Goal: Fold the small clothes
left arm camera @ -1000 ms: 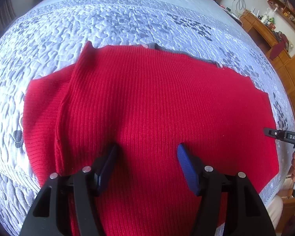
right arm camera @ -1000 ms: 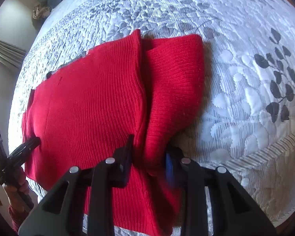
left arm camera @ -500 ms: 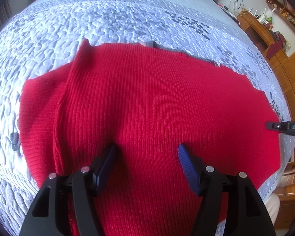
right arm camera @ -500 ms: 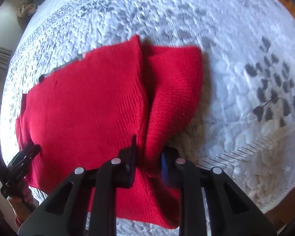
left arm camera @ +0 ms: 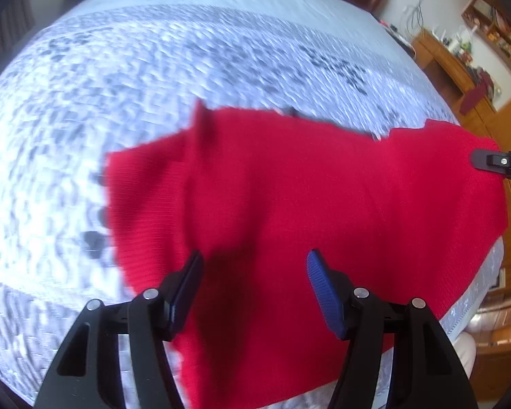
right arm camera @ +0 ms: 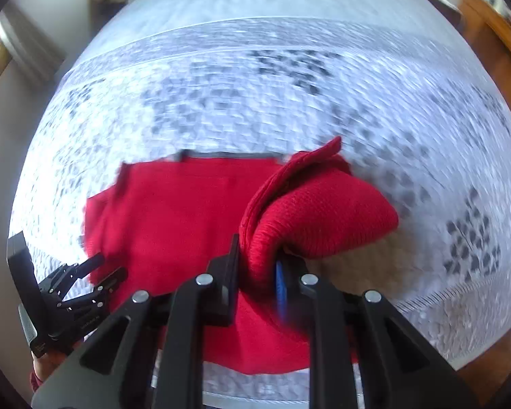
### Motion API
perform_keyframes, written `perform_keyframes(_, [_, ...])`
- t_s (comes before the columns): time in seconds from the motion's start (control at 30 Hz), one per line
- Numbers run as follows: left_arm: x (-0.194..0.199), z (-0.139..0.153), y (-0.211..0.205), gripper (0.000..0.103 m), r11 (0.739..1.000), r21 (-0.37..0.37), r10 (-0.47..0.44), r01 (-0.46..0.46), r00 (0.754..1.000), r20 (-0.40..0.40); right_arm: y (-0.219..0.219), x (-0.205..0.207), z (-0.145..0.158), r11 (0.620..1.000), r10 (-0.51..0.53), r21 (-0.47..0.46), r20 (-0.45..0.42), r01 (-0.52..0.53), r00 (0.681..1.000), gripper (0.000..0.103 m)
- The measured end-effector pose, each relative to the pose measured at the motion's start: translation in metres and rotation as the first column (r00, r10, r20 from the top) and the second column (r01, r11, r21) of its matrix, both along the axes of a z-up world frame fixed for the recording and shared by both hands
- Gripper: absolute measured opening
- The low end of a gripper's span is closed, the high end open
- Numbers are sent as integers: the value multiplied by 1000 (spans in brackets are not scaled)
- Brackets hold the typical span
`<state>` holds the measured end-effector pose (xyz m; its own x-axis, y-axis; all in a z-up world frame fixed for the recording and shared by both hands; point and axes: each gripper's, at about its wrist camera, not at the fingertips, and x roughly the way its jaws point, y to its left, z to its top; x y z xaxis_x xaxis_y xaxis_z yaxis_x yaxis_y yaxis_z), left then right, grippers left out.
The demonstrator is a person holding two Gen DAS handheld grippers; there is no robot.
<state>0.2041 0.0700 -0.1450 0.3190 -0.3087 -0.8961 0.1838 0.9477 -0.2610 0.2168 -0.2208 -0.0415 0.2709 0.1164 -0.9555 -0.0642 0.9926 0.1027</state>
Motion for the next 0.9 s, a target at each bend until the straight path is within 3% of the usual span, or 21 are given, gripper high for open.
perform_keyframes(0.17, [1,8,30,64,1000,-7,22,-22,1000,21,62,4,-4,996,93,18,-7,-93,996,16])
perform_keyframes(0.37, [1,-4,46,64,1000,-11,17,-17,1000,-11,119,0,-28,985,170,-3,-40,-171,985,16])
perform_keyframes(0.7, [-1,-5,57,64,998,-33,52,-52,998,-18,147,-8,-62,974,219,-51,-77,-223,973,17])
perform_keyframes(0.83, [1,3,61,64,996,-54,71,-72,997,-19,154,-13,-69,965,259,-8,-95,-261,961,35])
perform_keyframes(0.9, [3,4,64,64,995,-62,80,-81,997,-24,153,-17,-63,961,277,51,-81,-274,957,38])
